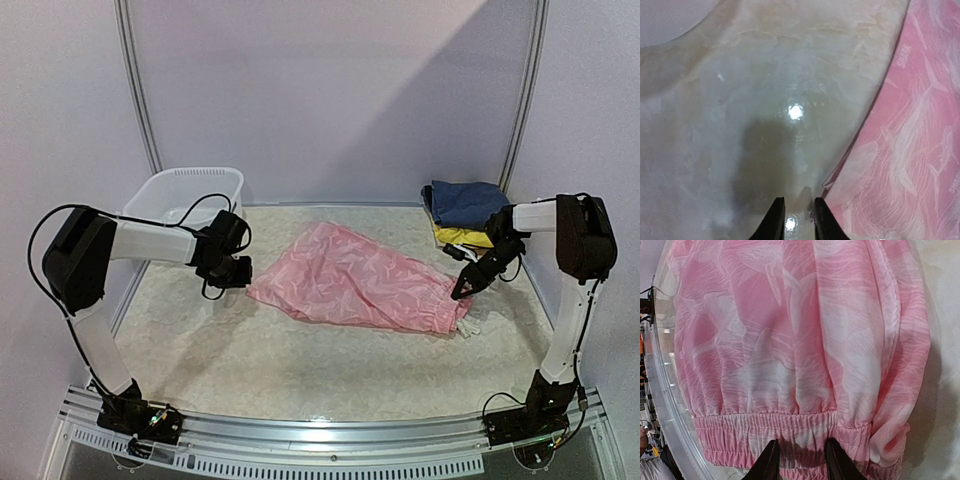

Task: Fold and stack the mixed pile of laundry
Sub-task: Smooth out the rectangle-folded shorts at the center of the board.

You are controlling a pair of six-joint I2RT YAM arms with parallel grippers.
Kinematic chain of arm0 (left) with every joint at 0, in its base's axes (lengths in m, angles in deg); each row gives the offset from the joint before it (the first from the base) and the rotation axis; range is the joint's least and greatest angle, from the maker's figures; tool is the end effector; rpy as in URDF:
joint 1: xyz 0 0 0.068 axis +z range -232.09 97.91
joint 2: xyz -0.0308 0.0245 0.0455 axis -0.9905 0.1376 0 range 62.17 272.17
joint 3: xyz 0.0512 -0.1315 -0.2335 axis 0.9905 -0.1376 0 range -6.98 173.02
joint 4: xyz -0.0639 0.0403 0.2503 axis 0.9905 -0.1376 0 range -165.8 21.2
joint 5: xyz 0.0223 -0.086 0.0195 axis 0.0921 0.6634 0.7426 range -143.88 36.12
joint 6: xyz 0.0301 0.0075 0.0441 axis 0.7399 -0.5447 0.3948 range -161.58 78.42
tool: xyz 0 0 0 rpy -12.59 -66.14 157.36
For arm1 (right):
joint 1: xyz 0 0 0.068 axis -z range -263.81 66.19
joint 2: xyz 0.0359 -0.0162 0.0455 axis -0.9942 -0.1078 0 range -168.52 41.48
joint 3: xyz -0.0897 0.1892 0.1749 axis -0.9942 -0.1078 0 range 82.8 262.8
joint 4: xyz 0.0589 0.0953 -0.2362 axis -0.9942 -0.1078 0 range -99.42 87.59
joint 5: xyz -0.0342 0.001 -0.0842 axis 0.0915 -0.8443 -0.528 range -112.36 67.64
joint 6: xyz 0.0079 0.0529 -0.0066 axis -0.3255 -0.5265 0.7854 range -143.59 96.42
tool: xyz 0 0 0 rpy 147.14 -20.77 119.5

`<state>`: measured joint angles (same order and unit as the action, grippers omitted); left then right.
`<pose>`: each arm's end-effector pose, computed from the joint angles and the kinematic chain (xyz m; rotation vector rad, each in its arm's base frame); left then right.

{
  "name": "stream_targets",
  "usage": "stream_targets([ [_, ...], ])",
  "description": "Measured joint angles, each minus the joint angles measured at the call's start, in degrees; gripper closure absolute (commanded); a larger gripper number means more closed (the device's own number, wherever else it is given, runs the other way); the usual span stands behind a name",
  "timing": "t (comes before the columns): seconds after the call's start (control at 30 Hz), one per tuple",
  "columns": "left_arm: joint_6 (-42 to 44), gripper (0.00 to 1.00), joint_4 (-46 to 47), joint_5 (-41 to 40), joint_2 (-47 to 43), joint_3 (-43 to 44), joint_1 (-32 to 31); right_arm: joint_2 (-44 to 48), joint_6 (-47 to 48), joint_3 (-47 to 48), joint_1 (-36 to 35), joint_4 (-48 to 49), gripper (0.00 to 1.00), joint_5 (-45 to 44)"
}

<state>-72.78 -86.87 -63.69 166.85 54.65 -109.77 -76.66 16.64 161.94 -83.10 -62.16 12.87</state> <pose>0.3212 -0.1617 0.1500 -0.1382 2.6144 -0.1356 0.3572 0.0162 0.1369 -0.9192 2.7688 0.9456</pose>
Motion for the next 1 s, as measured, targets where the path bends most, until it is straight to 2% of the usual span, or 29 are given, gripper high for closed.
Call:
stream_targets([
  [0.17, 1.0, 0.64, -0.9, -3.4, -0.1, 0.7, -0.6, 0.1, 0.2, 0.2, 0.0, -0.8, 0.67, 0.2],
  [0.23, 2.0, 0.63, -1.6, -5.2, -0.5, 1.9, -1.7, 0.8, 0.3, 0.6, 0.0, -1.8, 0.62, 0.4],
  [0.37, 5.7, 0.62, -2.8, -7.8, -1.4, 8.4, -7.3, 5.0, 0.0, 1.4, 0.0, -4.1, 0.52, 0.4],
  [0.53, 11.1, 0.6, -1.4, -7.4, 0.2, 19.0, -16.5, 13.7, -3.0, 1.5, 0.0, -3.5, 0.49, 0.2],
  [0.77, 16.7, 0.52, 4.6, -1.0, 12.3, 32.5, -25.4, 21.8, -9.4, -5.7, 0.5, 3.2, 0.34, -2.3],
  [0.87, 20.3, 0.47, 6.1, 1.6, 18.4, 36.2, -28.9, 20.8, -10.3, -5.2, 0.8, 3.7, 0.3, -2.5],
  [1.0, 23.9, 0.44, 7.5, 3.9, 25.0, 39.9, -33.5, 14.9, -10.3, -1.4, 1.3, 3.7, 0.27, -2.1],
])
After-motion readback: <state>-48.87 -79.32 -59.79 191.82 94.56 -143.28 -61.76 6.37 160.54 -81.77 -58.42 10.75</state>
